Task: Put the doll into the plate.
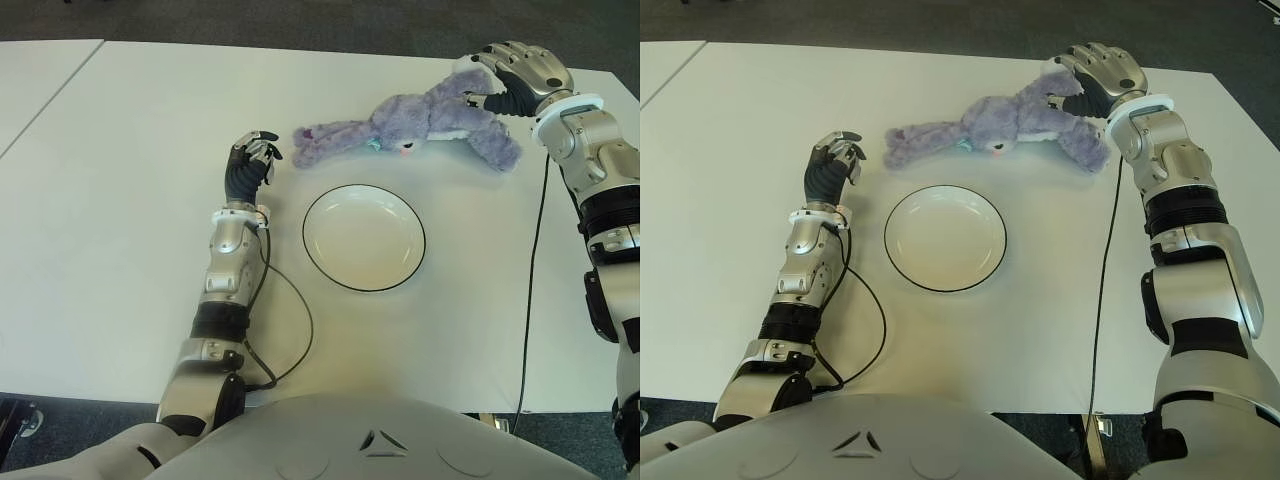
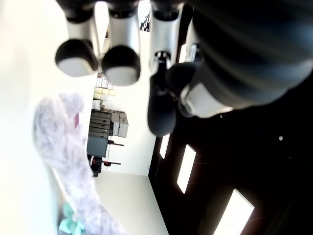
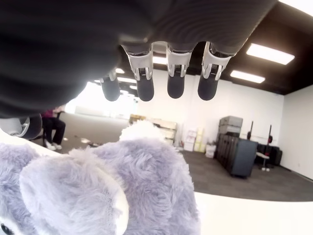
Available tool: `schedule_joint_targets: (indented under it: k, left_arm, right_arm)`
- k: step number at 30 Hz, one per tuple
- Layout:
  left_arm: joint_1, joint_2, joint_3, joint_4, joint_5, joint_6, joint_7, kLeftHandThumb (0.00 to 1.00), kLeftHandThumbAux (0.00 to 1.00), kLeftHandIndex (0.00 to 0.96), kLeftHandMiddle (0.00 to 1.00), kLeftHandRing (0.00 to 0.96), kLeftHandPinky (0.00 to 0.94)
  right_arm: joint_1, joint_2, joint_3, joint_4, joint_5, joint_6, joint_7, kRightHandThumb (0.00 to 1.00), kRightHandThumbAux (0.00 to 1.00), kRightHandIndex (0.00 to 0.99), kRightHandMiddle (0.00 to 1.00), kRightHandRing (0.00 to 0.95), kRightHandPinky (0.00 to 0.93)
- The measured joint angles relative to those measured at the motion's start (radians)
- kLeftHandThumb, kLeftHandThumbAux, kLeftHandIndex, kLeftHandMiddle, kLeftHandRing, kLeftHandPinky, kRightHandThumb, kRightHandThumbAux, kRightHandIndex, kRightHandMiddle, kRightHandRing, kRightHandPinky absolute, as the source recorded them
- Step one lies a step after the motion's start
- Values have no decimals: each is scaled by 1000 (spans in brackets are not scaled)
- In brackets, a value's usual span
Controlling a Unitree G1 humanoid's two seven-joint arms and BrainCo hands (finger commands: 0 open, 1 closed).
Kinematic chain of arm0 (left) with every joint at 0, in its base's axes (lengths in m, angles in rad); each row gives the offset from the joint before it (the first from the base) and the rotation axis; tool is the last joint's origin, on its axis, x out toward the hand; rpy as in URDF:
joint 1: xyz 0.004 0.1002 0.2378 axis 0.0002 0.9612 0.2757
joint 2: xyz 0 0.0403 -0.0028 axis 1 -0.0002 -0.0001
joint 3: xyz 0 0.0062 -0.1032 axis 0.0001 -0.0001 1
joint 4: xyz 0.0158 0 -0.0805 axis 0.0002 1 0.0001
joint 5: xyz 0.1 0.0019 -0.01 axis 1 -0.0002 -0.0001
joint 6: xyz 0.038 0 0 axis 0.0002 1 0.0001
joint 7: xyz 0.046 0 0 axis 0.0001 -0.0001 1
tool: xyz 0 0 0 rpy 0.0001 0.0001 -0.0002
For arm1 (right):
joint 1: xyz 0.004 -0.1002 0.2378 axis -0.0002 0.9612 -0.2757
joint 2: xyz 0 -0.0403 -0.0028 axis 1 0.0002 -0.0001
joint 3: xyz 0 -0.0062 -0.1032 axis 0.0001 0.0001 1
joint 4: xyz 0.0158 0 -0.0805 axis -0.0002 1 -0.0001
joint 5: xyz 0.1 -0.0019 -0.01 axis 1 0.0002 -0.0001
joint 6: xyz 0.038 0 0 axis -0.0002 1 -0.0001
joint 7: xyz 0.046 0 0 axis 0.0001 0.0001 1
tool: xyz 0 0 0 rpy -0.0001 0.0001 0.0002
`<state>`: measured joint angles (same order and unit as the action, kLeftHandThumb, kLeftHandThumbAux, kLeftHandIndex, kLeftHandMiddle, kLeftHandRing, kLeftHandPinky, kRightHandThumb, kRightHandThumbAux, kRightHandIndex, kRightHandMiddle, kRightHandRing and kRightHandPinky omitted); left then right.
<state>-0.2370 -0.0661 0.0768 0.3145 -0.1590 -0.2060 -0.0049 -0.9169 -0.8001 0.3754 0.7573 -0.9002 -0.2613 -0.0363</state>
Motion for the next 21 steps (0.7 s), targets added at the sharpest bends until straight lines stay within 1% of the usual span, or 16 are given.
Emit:
schedule_joint_targets:
  k: [6, 11, 15, 17, 21]
  left_arm:
    - [0, 0, 1, 0, 0, -1, 0, 713, 704, 442, 884, 886, 877]
    - [0, 1, 1, 0, 0, -2, 0, 712, 704, 442, 885, 887, 875]
    - [0, 1, 2, 0, -1, -2, -1, 712, 704, 442, 885, 887, 877]
    - [1, 1, 2, 0, -1, -2, -3, 712, 704, 442, 886, 888, 877]
    - [1, 2, 2, 1, 0, -3, -6, 712, 704, 442, 887, 888, 878]
  right_arm:
    - [7, -6, -3, -36, -1, 6, -42, 474, 179, 0, 0, 0, 0]
    - [48, -8, -37, -133, 7, 39, -72, 503, 182, 0, 0, 0, 0]
    - [74, -8, -48, -167, -1, 64, -109, 499, 173, 0, 0, 0, 0]
    - [84, -11, -42, -174, -27, 77, -143, 492, 169, 0, 0, 0, 0]
    - [95, -32, -1, -177, -126, 91, -244, 487, 163, 0, 0, 0, 0]
